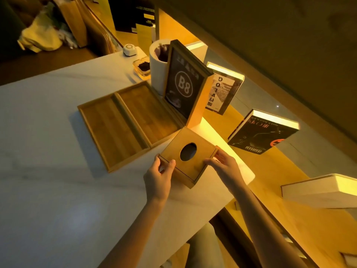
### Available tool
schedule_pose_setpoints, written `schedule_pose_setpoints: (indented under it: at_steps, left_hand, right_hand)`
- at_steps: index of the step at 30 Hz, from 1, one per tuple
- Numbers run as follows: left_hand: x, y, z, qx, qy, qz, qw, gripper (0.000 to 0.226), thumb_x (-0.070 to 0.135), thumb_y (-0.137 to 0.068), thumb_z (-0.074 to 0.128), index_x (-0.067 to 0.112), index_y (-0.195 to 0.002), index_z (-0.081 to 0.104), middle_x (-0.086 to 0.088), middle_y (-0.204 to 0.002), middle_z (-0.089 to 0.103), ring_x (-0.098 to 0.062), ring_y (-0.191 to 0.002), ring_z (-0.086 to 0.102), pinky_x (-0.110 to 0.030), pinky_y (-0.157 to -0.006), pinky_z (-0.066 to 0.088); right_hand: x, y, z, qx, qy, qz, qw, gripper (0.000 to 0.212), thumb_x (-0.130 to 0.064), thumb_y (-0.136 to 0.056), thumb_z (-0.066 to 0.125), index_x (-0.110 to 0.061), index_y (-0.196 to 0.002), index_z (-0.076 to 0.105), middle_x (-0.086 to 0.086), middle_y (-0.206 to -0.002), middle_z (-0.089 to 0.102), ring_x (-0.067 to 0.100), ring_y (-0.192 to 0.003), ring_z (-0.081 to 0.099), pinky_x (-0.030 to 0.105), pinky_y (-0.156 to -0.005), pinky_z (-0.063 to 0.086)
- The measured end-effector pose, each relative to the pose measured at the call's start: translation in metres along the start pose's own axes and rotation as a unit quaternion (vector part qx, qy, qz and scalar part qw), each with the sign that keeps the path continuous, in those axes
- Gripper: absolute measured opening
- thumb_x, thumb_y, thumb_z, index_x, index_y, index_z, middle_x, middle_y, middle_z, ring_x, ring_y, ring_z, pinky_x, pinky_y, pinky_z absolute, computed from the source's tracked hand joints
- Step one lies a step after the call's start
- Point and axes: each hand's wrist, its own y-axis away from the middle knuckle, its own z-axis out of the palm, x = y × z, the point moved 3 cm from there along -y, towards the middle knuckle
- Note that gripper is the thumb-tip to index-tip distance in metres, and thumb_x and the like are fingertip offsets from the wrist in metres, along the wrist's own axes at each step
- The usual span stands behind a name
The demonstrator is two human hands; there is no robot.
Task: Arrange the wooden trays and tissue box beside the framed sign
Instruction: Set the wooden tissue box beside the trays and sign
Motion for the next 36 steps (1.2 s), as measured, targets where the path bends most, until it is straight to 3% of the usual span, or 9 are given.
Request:
schedule_pose_setpoints:
  at_steps: [5,8,13,16,19,22,25,29,36]
  left_hand:
    - [-0.003,-0.002,0.009,-0.009,-0.001,-0.014,1.000,0.046,0.027,-0.085,0.055,-0.005,-0.117,0.050,-0.019,-0.109,0.066,-0.027,-0.101,0.062,-0.041,-0.089,0.052]
    - [-0.005,-0.004,0.012,-0.014,-0.005,-0.016,1.000,0.046,0.027,-0.084,0.055,-0.005,-0.117,0.050,-0.019,-0.109,0.066,-0.028,-0.100,0.062,-0.040,-0.088,0.053]
    - [-0.009,-0.006,0.015,-0.001,-0.008,-0.013,1.000,0.053,0.028,-0.084,0.056,0.002,-0.129,0.042,-0.013,-0.121,0.061,-0.025,-0.112,0.057,-0.022,-0.085,0.043]
    - [-0.010,-0.004,0.019,-0.009,-0.022,-0.016,1.000,0.059,0.030,-0.086,0.052,0.007,-0.135,0.030,-0.013,-0.127,0.057,-0.013,-0.108,0.053,-0.012,-0.078,0.041]
    - [-0.011,-0.001,0.024,-0.025,-0.023,-0.026,0.999,0.064,0.029,-0.088,0.049,0.008,-0.139,0.018,-0.013,-0.130,0.053,-0.020,-0.116,0.052,-0.002,-0.072,0.031]
    - [-0.013,-0.004,0.024,-0.045,-0.031,-0.028,0.998,0.062,0.027,-0.089,0.047,0.006,-0.139,0.016,-0.014,-0.120,0.058,-0.013,-0.103,0.053,0.001,-0.070,0.032]
    - [-0.013,-0.010,0.021,-0.071,-0.038,-0.029,0.996,0.062,0.027,-0.090,0.045,0.005,-0.139,0.013,-0.018,-0.125,0.055,-0.014,-0.099,0.051,0.008,-0.065,0.028]
    - [-0.015,-0.020,0.019,-0.109,-0.050,-0.027,0.992,0.059,0.029,-0.090,0.044,0.006,-0.138,0.020,-0.016,-0.135,0.048,-0.027,-0.121,0.047,-0.007,-0.074,0.033]
    - [-0.010,-0.032,0.013,-0.156,-0.039,-0.015,0.987,0.058,0.030,-0.090,0.045,0.008,-0.138,0.021,-0.013,-0.141,0.042,-0.028,-0.130,0.038,-0.028,-0.097,0.037]
  right_hand:
    - [0.008,-0.004,-0.004,-0.001,0.008,0.010,1.000,0.037,-0.020,-0.086,0.059,-0.013,-0.121,0.052,0.002,-0.120,0.057,0.022,-0.115,0.049,0.047,-0.100,0.040]
    - [0.010,-0.006,-0.003,0.002,0.007,0.009,1.000,0.035,-0.020,-0.086,0.059,-0.013,-0.120,0.053,-0.004,-0.115,0.056,0.018,-0.111,0.048,0.048,-0.100,0.040]
    - [0.013,-0.008,-0.003,-0.003,-0.002,0.014,1.000,0.031,-0.018,-0.085,0.061,-0.018,-0.115,0.053,-0.005,-0.115,0.055,0.017,-0.112,0.048,0.050,-0.103,0.039]
    - [0.013,-0.009,-0.006,-0.004,-0.006,0.025,1.000,0.038,-0.019,-0.084,0.062,-0.015,-0.120,0.051,0.004,-0.126,0.055,0.023,-0.120,0.047,0.055,-0.106,0.036]
    - [0.013,-0.009,-0.007,-0.001,-0.020,0.031,0.999,0.042,-0.020,-0.084,0.062,-0.014,-0.123,0.048,0.010,-0.132,0.052,0.027,-0.124,0.045,0.056,-0.106,0.035]
    - [0.015,-0.006,-0.005,0.004,-0.036,0.035,0.999,0.044,-0.021,-0.083,0.063,-0.016,-0.124,0.046,0.009,-0.134,0.050,0.026,-0.125,0.044,0.055,-0.107,0.035]
    - [0.020,-0.003,-0.003,0.024,-0.053,0.037,0.998,0.044,-0.022,-0.082,0.064,-0.018,-0.122,0.048,0.007,-0.133,0.051,0.026,-0.125,0.045,0.055,-0.106,0.035]
    - [0.025,0.002,0.004,0.059,-0.068,0.031,0.995,0.044,-0.025,-0.081,0.064,-0.017,-0.122,0.050,0.007,-0.130,0.054,0.026,-0.123,0.047,0.055,-0.104,0.038]
    - [0.033,0.012,0.017,0.118,-0.066,0.022,0.991,0.048,-0.030,-0.083,0.062,-0.017,-0.127,0.046,0.006,-0.132,0.053,0.024,-0.121,0.048,0.051,-0.101,0.042]
